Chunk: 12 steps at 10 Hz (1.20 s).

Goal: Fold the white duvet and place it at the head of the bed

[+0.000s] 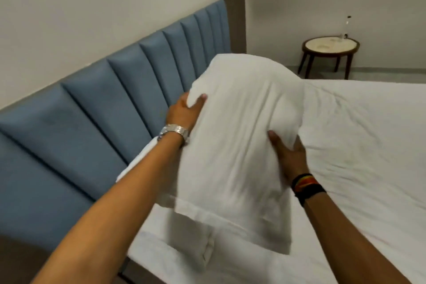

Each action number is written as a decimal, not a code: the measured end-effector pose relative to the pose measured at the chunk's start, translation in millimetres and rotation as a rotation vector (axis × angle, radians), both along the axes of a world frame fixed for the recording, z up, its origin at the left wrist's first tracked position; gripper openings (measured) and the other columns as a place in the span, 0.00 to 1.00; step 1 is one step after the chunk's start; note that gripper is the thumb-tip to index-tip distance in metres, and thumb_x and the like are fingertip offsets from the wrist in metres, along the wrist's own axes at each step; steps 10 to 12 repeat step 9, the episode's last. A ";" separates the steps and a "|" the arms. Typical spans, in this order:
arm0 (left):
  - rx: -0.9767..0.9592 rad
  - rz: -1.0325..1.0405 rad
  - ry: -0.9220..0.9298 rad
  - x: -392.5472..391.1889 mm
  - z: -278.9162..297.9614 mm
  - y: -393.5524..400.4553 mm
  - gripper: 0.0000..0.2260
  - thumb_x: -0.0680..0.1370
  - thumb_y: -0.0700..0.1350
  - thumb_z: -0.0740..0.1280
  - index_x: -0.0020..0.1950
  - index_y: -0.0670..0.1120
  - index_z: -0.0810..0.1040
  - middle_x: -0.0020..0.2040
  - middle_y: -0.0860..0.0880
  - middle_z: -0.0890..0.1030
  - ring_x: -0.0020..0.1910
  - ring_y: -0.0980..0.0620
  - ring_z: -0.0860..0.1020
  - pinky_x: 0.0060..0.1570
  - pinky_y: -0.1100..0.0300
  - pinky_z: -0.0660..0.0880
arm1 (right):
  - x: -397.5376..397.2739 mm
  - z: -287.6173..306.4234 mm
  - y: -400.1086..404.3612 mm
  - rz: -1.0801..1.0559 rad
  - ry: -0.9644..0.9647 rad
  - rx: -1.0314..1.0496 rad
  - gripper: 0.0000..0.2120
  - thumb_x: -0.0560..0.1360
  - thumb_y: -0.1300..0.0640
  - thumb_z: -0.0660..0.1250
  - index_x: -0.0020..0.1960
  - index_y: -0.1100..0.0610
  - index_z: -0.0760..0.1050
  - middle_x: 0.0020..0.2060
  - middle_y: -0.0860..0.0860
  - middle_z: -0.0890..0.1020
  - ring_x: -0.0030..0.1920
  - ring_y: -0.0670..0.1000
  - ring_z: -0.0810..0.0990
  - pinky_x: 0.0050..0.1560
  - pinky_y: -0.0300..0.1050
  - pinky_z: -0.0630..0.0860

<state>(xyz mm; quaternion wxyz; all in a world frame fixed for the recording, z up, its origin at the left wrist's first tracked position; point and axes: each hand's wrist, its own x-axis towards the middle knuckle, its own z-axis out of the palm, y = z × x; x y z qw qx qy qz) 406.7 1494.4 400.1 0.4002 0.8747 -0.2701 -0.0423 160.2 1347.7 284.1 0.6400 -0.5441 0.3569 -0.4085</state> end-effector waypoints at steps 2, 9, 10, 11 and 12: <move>0.334 0.086 0.329 120.1 -75.8 97.5 0.41 0.78 0.75 0.51 0.85 0.52 0.55 0.84 0.45 0.58 0.82 0.40 0.59 0.79 0.47 0.57 | 83.0 -79.9 98.7 0.467 0.415 0.102 0.44 0.70 0.36 0.76 0.81 0.43 0.62 0.73 0.48 0.76 0.70 0.55 0.76 0.69 0.57 0.77; 0.332 -0.351 -0.188 216.7 -236.9 68.5 0.32 0.81 0.70 0.42 0.84 0.63 0.44 0.86 0.53 0.42 0.84 0.49 0.43 0.81 0.43 0.42 | 292.0 -101.1 85.2 0.248 1.103 -0.566 0.45 0.71 0.16 0.47 0.80 0.30 0.34 0.84 0.48 0.35 0.83 0.57 0.33 0.76 0.75 0.34; 0.332 -0.351 -0.188 216.7 -236.9 68.5 0.32 0.81 0.70 0.42 0.84 0.63 0.44 0.86 0.53 0.42 0.84 0.49 0.43 0.81 0.43 0.42 | 292.0 -101.1 85.2 0.248 1.103 -0.566 0.45 0.71 0.16 0.47 0.80 0.30 0.34 0.84 0.48 0.35 0.83 0.57 0.33 0.76 0.75 0.34; 0.332 -0.351 -0.188 216.7 -236.9 68.5 0.32 0.81 0.70 0.42 0.84 0.63 0.44 0.86 0.53 0.42 0.84 0.49 0.43 0.81 0.43 0.42 | 292.0 -101.1 85.2 0.248 1.103 -0.566 0.45 0.71 0.16 0.47 0.80 0.30 0.34 0.84 0.48 0.35 0.83 0.57 0.33 0.76 0.75 0.34; 0.332 -0.351 -0.188 216.7 -236.9 68.5 0.32 0.81 0.70 0.42 0.84 0.63 0.44 0.86 0.53 0.42 0.84 0.49 0.43 0.81 0.43 0.42 | 292.0 -101.1 85.2 0.248 1.103 -0.566 0.45 0.71 0.16 0.47 0.80 0.30 0.34 0.84 0.48 0.35 0.83 0.57 0.33 0.76 0.75 0.34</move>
